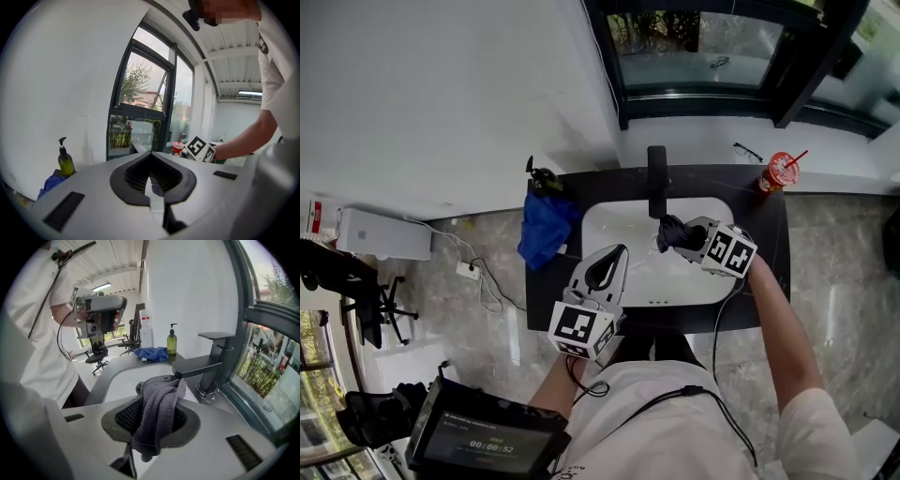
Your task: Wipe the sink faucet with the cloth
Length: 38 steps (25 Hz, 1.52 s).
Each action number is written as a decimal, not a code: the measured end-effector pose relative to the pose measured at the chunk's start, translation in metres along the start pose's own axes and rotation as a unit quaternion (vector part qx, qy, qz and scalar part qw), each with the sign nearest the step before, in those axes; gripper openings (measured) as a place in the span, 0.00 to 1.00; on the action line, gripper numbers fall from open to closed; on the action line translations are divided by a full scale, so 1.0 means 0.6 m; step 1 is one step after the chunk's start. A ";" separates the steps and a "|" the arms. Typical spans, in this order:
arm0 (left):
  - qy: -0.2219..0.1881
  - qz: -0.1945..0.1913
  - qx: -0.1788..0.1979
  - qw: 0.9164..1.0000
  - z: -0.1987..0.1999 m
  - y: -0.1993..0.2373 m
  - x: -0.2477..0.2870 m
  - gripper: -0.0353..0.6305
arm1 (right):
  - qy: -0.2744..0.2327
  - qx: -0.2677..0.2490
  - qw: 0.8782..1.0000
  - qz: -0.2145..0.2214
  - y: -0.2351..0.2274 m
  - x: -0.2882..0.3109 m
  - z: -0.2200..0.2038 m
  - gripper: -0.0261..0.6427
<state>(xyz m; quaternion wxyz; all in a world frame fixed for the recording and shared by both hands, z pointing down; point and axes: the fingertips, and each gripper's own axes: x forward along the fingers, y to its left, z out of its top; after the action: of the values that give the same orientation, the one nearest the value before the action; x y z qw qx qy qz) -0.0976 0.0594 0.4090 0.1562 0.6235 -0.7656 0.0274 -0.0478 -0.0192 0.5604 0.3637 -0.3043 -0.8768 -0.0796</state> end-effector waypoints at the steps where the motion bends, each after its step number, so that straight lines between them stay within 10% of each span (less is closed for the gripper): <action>1: -0.003 -0.004 0.002 1.000 0.006 -0.002 0.000 0.04 | -0.013 0.011 1.000 -0.008 0.011 -0.009 0.002 0.19; 10: -0.037 -0.040 0.023 0.998 0.058 -0.029 -0.024 0.04 | -0.119 0.082 0.981 -0.127 0.096 -0.126 0.062 0.19; 17: -0.072 -0.047 0.038 0.996 0.104 -0.045 -0.072 0.04 | -0.272 0.148 0.902 -0.302 0.121 -0.275 0.139 0.19; 22: -0.086 -0.041 0.037 0.995 0.120 -0.040 -0.095 0.04 | -0.303 0.141 0.871 -0.359 0.139 -0.348 0.176 0.19; 38: -0.103 -0.044 0.036 0.993 0.128 -0.016 -0.118 0.04 | -0.309 0.142 0.852 -0.399 0.179 -0.359 0.214 0.19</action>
<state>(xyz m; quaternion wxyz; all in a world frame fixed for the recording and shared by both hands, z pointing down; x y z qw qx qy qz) -0.0919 0.1064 0.3155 0.0555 0.6611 -0.7481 -0.0164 0.0586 0.0109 0.3113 0.0502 0.1174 -0.9918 0.0053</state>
